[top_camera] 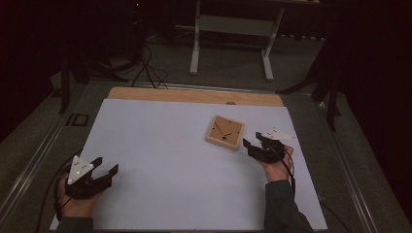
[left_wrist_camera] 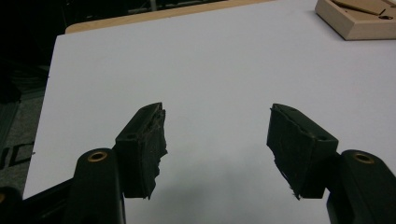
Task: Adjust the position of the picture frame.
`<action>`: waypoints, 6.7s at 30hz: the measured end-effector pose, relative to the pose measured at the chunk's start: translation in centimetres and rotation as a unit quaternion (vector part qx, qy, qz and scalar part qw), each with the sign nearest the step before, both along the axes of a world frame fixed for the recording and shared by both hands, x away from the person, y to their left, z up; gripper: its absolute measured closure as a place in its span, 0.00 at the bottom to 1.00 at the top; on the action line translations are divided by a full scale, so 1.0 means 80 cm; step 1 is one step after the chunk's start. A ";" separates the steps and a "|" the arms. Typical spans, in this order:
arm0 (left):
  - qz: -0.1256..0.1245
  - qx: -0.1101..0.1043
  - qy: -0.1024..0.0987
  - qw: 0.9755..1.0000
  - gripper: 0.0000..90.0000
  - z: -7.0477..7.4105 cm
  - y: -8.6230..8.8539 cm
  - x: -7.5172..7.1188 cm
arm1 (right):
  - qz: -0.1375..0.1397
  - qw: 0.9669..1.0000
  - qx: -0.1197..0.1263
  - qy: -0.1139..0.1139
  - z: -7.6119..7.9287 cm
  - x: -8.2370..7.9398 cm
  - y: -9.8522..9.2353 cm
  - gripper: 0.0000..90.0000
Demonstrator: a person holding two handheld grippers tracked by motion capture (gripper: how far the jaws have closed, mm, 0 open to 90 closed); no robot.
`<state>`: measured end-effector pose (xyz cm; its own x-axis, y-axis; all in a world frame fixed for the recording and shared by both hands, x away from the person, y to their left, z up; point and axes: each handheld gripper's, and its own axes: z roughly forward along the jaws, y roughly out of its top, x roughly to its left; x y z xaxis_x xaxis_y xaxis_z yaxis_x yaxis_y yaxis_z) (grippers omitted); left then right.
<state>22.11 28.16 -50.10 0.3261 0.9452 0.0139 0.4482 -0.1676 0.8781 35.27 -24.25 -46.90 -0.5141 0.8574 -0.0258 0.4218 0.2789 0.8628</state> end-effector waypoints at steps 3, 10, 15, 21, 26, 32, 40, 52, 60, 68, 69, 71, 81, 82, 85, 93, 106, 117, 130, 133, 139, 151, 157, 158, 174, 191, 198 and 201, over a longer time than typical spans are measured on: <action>0.000 0.001 -0.002 1.000 0.41 0.000 0.000 0.000 | -0.001 1.000 -0.001 0.005 -0.004 0.004 0.001 0.45; -0.002 0.000 -0.001 1.000 0.41 0.000 0.000 0.001 | -0.002 1.000 0.001 0.018 -0.014 0.016 0.004 0.46; -0.003 0.001 0.000 1.000 0.41 -0.001 -0.001 0.002 | -0.002 1.000 0.002 0.026 -0.021 0.023 0.007 0.49; -0.004 0.002 0.001 1.000 0.41 -0.002 -0.002 0.003 | -0.004 1.000 0.003 0.030 -0.027 0.031 0.008 0.53; -0.006 0.003 0.001 1.000 0.41 -0.002 -0.002 0.003 | -0.010 0.999 -0.001 0.038 -0.033 0.038 0.012 0.55; -0.006 0.004 0.000 1.000 0.41 -0.001 -0.002 0.003 | -0.006 0.999 -0.003 0.047 -0.041 0.045 0.024 0.56; -0.006 0.003 -0.002 1.000 0.41 -0.001 -0.002 0.003 | -0.018 0.998 0.001 0.065 -0.051 0.053 0.030 0.57; -0.008 0.004 -0.004 1.000 0.41 -0.001 -0.002 0.003 | -0.032 0.994 0.025 0.098 -0.065 0.063 0.030 0.62; -0.008 0.005 -0.003 1.000 0.41 -0.001 -0.003 0.003 | -0.027 0.992 0.046 0.117 -0.065 0.066 0.027 0.67; -0.009 0.005 -0.003 1.000 0.41 -0.001 -0.004 0.004 | -0.026 0.990 0.059 0.124 -0.066 0.067 0.023 0.70; -0.009 0.005 -0.003 1.000 0.41 -0.001 -0.004 0.004 | -0.026 0.990 0.059 0.124 -0.066 0.067 0.023 0.70; -0.009 0.006 -0.002 1.000 0.41 -0.001 -0.004 0.004 | -0.026 0.990 0.057 0.123 -0.065 0.066 0.022 0.74; -0.010 0.008 -0.001 1.000 0.41 -0.002 -0.005 0.005 | -0.019 0.991 0.054 0.121 -0.064 0.068 0.022 0.77; -0.010 0.008 -0.001 1.000 0.41 -0.002 -0.005 0.005 | -0.018 0.991 0.054 0.121 -0.064 0.068 0.023 0.78; -0.011 0.007 -0.001 1.000 0.41 -0.002 -0.006 0.006 | -0.017 0.991 0.052 0.120 -0.064 0.069 0.024 0.80; -0.012 0.008 0.000 1.000 0.41 -0.002 -0.006 0.007 | -0.014 0.992 0.047 0.117 -0.064 0.068 0.028 0.84; -0.012 0.008 0.000 1.000 0.41 -0.002 -0.006 0.007 | 0.001 0.993 0.030 0.110 -0.062 0.065 0.040 0.88; -0.012 0.009 -0.001 1.000 0.40 -0.002 -0.006 0.007 | 0.026 0.994 0.019 0.106 -0.062 0.060 0.055 0.88; -0.013 0.008 -0.001 1.000 0.40 -0.002 -0.007 0.007 | 0.058 0.993 0.006 0.102 -0.061 0.052 0.078 0.88; -0.013 0.008 -0.002 1.000 0.40 -0.002 -0.007 0.007 | 0.072 0.993 -0.001 0.097 -0.062 0.048 0.087 0.88; -0.014 0.008 -0.002 1.000 0.40 -0.002 -0.007 0.007 | 0.097 0.991 -0.011 0.093 -0.061 0.042 0.100 0.88; -0.013 0.008 -0.002 1.000 0.40 -0.002 -0.007 0.007 | 0.146 0.985 -0.034 0.083 -0.060 0.031 0.118 0.88; -0.014 0.007 -0.002 1.000 0.40 -0.002 -0.007 0.007 | 0.166 0.982 -0.041 0.080 -0.060 0.029 0.119 0.88; -0.014 0.007 -0.002 1.000 0.40 -0.002 -0.007 0.007 | 0.166 0.982 -0.041 0.080 -0.060 0.029 0.119 0.88; -0.020 0.010 0.001 1.000 0.40 -0.003 -0.010 0.009 | 0.233 0.968 -0.054 0.081 -0.058 0.015 0.128 0.88; -0.054 0.015 0.012 0.998 0.46 -0.007 -0.030 0.019 | 0.278 0.957 -0.057 0.068 -0.060 -0.001 0.155 0.88; -0.063 -0.004 0.016 0.998 0.49 -0.008 -0.035 0.025 | 0.293 0.951 -0.066 0.067 -0.059 -0.005 0.168 0.88; -0.067 -0.008 0.020 0.998 0.50 -0.010 -0.036 0.028 | 0.299 0.950 -0.066 0.066 -0.059 -0.007 0.174 0.88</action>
<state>24.37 25.28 -50.91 0.4488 0.8935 -0.0162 0.4573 -0.2140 0.8632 34.71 -10.37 -51.60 -0.9142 0.4050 -0.0150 0.2556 0.6049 0.7542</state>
